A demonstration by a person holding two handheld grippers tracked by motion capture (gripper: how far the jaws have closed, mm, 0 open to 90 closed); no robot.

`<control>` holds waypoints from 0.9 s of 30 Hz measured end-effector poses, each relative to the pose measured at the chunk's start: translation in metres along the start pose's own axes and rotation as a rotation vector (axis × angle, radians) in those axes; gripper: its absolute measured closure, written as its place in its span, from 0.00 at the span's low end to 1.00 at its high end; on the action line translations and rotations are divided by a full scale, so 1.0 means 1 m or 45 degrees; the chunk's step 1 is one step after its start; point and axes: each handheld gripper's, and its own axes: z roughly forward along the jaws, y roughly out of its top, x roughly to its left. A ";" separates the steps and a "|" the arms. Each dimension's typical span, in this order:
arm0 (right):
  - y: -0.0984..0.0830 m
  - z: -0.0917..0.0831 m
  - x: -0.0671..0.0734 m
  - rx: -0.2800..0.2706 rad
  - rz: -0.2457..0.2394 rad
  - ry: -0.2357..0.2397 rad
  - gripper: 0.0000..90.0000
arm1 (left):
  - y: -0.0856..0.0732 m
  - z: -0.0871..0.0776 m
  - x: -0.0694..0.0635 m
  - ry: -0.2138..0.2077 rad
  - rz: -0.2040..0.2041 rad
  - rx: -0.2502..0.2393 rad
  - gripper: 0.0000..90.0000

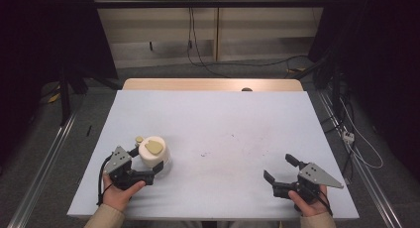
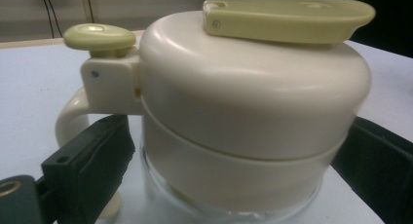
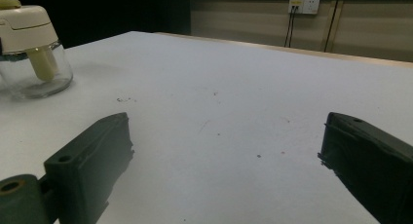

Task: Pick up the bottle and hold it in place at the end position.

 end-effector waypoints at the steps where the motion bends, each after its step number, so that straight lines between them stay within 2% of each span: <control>1: 0.000 0.000 0.000 0.000 0.001 -0.001 0.04 | 0.000 0.001 0.000 0.003 0.004 0.004 0.03; 11: -0.001 -0.002 -0.001 -0.001 -0.001 -0.007 0.04 | 0.001 0.010 -0.004 0.039 0.030 0.012 0.02; 27: -0.001 -0.002 -0.001 0.004 -0.002 -0.003 0.05 | 0.002 0.022 -0.008 0.091 0.013 -0.009 0.03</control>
